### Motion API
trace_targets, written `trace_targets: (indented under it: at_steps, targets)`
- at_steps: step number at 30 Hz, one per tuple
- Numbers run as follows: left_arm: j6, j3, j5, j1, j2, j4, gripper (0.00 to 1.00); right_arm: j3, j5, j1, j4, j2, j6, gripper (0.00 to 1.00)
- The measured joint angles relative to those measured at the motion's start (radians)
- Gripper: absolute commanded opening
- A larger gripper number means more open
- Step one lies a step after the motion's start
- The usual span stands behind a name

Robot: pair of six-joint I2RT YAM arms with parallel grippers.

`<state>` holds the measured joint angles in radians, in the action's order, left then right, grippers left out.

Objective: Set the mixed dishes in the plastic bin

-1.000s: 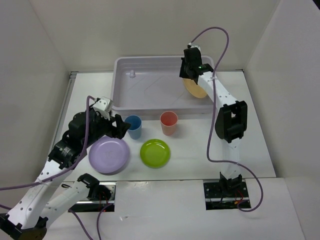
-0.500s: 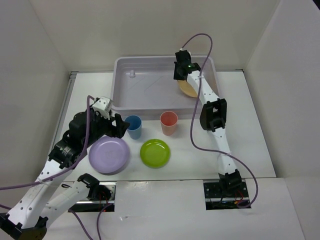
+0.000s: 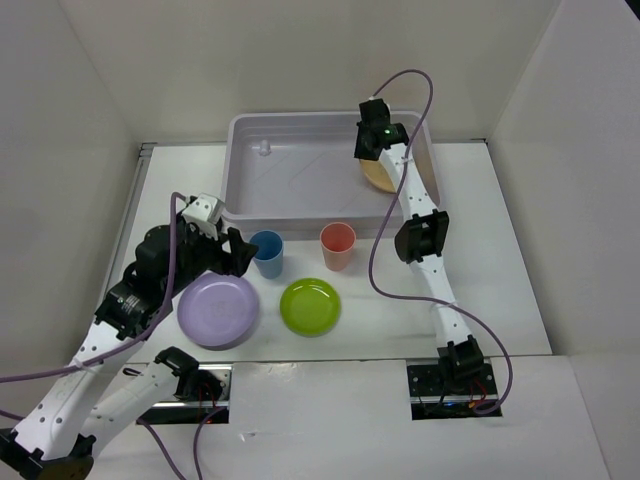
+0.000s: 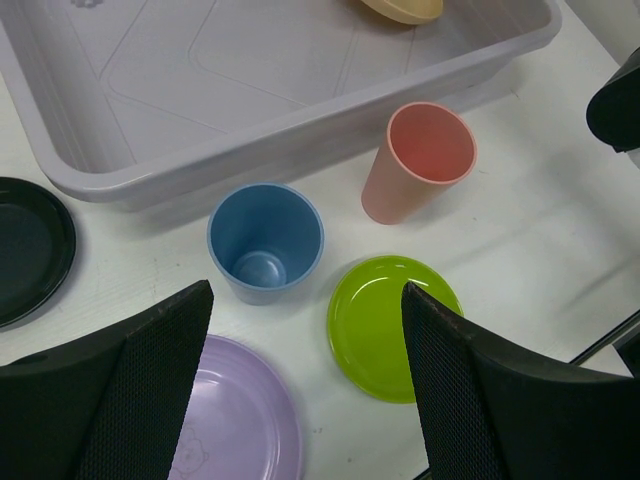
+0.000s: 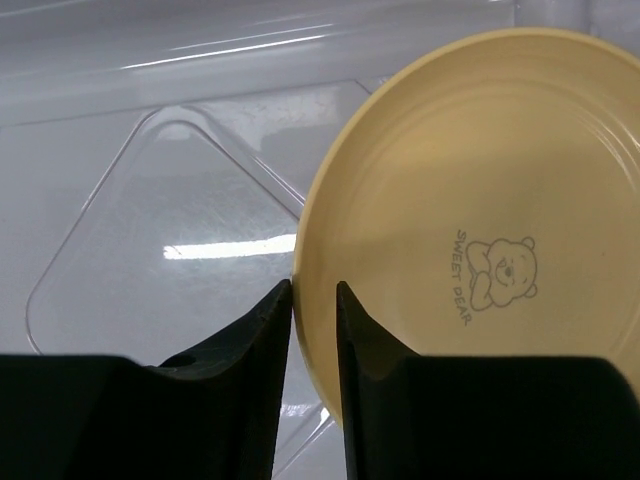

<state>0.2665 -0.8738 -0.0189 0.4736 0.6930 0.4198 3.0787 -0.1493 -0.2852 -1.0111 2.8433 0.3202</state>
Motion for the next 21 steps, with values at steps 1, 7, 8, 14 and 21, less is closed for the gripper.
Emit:
trace_targets:
  at_steps: [1,7,8,14,21]
  targets:
    - [0.0,0.0,0.0,0.0,-0.002,0.001,0.83,0.0,0.001,0.0,-0.003,0.0,0.0,0.3]
    - [0.0,0.0,0.01,0.0,-0.023,0.006,0.83,0.002,0.014,0.0,-0.014,0.011,0.0,0.31]
    - [0.0,0.0,0.011,0.0,-0.025,0.006,0.83,0.002,0.014,0.0,-0.017,0.013,0.0,0.31]
    - [0.0,0.0,0.015,0.0,-0.036,0.016,0.83,0.003,0.017,0.0,-0.023,0.016,0.0,0.53]
    - [0.002,0.0,0.022,0.0,-0.057,0.031,0.83,0.005,0.05,0.0,-0.035,0.013,-0.005,0.68]
